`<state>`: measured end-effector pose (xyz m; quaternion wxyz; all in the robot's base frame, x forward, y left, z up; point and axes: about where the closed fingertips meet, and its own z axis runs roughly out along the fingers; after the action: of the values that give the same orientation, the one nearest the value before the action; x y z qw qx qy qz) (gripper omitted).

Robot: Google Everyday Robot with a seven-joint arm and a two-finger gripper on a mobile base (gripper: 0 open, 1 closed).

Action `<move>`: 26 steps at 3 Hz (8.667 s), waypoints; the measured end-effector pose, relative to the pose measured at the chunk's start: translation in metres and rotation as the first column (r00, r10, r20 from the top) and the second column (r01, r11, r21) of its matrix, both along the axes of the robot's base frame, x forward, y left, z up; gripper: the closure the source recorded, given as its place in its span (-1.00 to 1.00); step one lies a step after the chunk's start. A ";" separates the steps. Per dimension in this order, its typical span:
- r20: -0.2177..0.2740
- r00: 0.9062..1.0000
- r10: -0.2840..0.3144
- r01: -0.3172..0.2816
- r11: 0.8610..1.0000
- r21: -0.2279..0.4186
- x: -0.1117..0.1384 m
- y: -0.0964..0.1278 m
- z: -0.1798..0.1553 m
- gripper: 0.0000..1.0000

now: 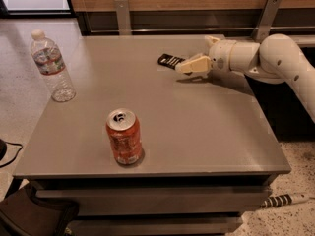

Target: Move rxbar chocolate near water bottle

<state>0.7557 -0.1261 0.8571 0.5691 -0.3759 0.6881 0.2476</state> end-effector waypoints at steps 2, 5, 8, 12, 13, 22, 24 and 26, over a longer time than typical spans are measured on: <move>-0.063 0.998 0.004 -0.005 1.000 -0.016 -0.003 0.039 -0.027 -1.00; -0.122 0.993 0.006 -0.013 0.999 -0.053 -0.012 0.049 -0.042 0.17; -0.124 0.992 0.014 -0.020 0.998 -0.052 -0.012 0.055 -0.043 1.00; -0.124 0.992 0.014 -0.020 0.998 -0.052 -0.012 0.055 -0.042 1.00; -0.123 0.992 0.007 -0.013 0.999 -0.049 -0.013 0.052 -0.039 1.00; -0.031 0.967 0.252 -0.252 0.943 -0.216 -0.163 0.216 0.034 1.00; -0.008 0.973 0.233 -0.232 0.965 -0.122 -0.169 0.264 0.007 1.00; -0.025 0.968 0.251 -0.252 0.960 -0.121 -0.170 0.288 -0.004 0.43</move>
Offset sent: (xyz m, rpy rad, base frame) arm -0.0088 0.0494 -0.0421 -0.0532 0.1156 -0.0060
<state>0.5855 0.1615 0.8526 0.5056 -0.4936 0.6512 0.2768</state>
